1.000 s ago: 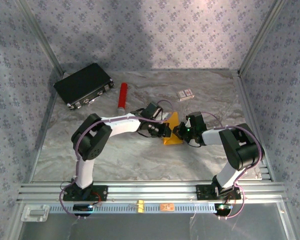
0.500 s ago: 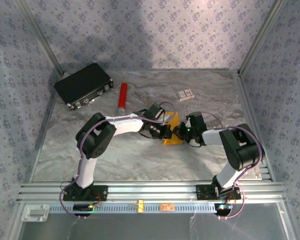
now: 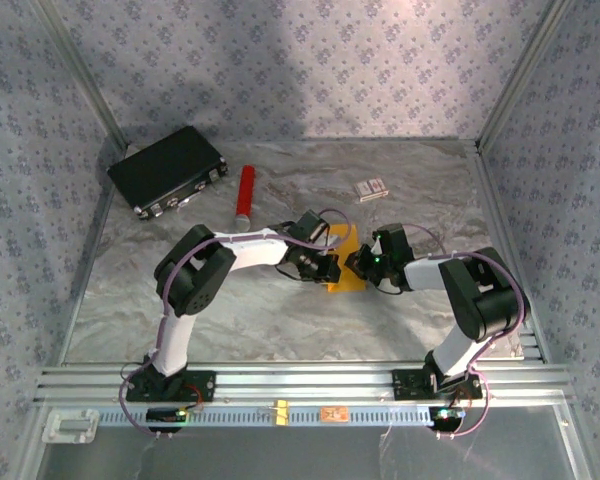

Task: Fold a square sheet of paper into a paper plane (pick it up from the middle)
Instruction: Fold the triangle a second time at the center of the table.

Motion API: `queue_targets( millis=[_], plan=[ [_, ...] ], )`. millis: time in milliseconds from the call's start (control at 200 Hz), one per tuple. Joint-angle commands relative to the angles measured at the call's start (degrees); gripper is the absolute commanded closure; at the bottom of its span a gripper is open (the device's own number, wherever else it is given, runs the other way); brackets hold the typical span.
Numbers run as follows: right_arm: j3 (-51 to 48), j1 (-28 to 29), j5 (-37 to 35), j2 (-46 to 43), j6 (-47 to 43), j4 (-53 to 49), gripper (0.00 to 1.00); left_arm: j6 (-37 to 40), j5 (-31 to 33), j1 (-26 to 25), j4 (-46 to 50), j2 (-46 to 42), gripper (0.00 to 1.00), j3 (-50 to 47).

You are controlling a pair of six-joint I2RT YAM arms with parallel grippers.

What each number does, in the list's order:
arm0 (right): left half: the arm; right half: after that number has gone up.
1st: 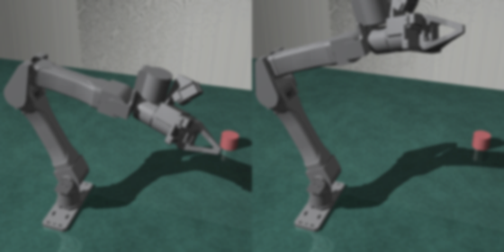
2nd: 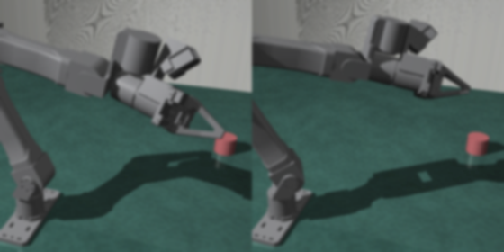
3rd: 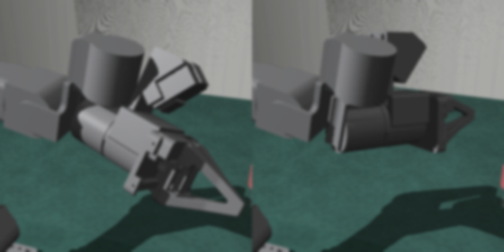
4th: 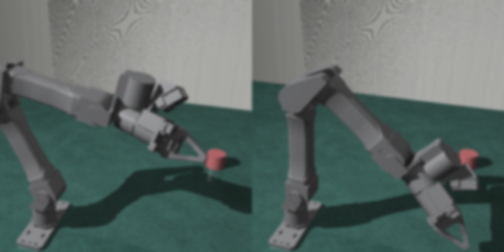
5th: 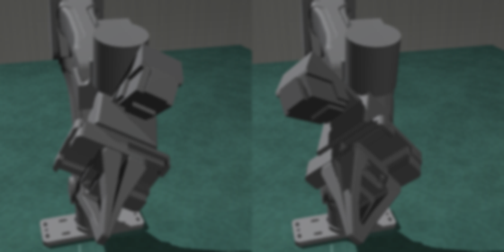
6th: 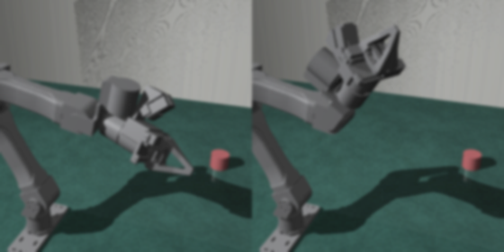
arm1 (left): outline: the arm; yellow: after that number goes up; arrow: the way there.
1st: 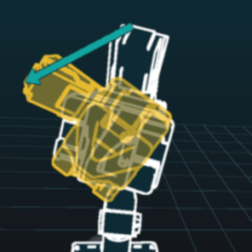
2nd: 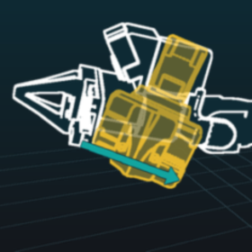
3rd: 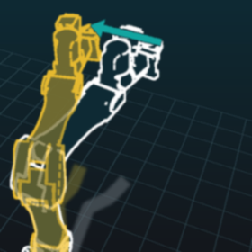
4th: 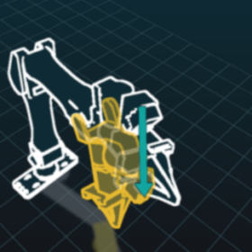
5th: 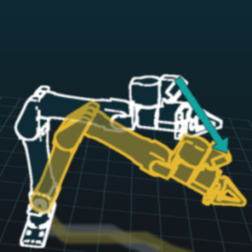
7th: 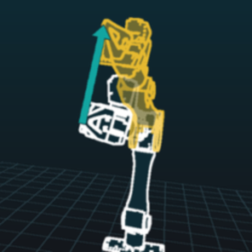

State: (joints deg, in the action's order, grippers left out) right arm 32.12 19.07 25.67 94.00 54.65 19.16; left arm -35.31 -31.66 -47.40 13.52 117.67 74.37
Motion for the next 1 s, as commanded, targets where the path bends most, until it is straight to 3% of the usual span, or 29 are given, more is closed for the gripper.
queue_targets(
  millis=[0, 994],
  plan=[
    [-1.31, -0.19, -3.43, 0.96, -0.8, -5.58, 0.98, 1.72, 0.98, -0.73, 1.94, -0.07, 0.98, -1.28],
    [-1.82, -0.55, -3.26, 2.6, -1.48, -5.09, 0.98, 0.34, 4.49, -1.69, -0.16, -7.13, 0.96, -13.3]
  ],
)
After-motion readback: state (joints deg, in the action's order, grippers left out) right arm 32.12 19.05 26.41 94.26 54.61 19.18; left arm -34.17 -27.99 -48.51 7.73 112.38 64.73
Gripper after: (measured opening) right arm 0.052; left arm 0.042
